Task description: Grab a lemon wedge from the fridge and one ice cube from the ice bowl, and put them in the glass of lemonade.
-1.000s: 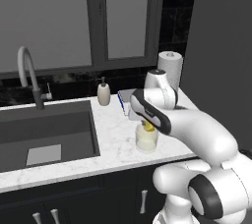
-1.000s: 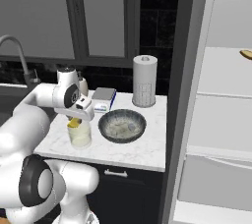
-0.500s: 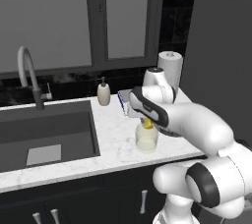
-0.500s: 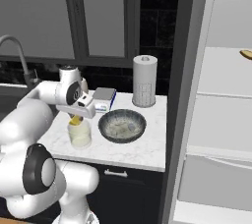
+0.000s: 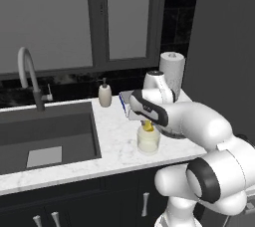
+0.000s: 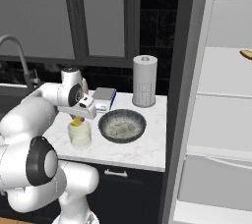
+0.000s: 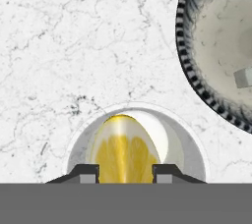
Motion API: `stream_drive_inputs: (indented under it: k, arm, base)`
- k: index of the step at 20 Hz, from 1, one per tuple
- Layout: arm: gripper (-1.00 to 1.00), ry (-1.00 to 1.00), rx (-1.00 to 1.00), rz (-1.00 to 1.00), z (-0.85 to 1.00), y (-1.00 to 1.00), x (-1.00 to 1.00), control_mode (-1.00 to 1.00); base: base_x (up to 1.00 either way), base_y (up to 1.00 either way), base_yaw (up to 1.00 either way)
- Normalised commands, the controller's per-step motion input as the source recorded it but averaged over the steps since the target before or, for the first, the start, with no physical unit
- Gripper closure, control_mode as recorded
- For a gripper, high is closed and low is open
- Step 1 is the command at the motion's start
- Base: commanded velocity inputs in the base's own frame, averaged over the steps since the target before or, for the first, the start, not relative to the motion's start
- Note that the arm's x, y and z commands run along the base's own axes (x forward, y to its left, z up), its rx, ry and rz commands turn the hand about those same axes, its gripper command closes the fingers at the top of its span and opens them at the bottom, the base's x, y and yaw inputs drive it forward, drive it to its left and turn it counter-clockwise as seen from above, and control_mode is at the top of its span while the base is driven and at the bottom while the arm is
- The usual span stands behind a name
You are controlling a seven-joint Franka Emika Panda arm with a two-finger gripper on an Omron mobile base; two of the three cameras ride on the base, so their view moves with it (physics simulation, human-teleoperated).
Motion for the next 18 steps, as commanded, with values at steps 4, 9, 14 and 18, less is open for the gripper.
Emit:
stream_drive_inputs:
  k: [4, 9, 14, 18]
  arm:
    - [-1.0, 0.0, 0.0, 0.0, 0.0, 0.0, 0.0, -1.0]
    - [-1.0, 0.0, 0.0, 0.0, 0.0, 0.0, 0.0, -1.0]
    - [-1.0, 0.0, 0.0, 0.0, 0.0, 0.0, 0.0, -1.0]
    - [-1.0, -0.05, 0.03, 0.0, 0.11, 0.0, -0.23, -1.0]
  base:
    - [0.0, 0.0, 0.0]
    - [0.0, 0.0, 0.0]
    - [0.0, 0.0, 0.0]
    - [0.0, 0.0, 0.0]
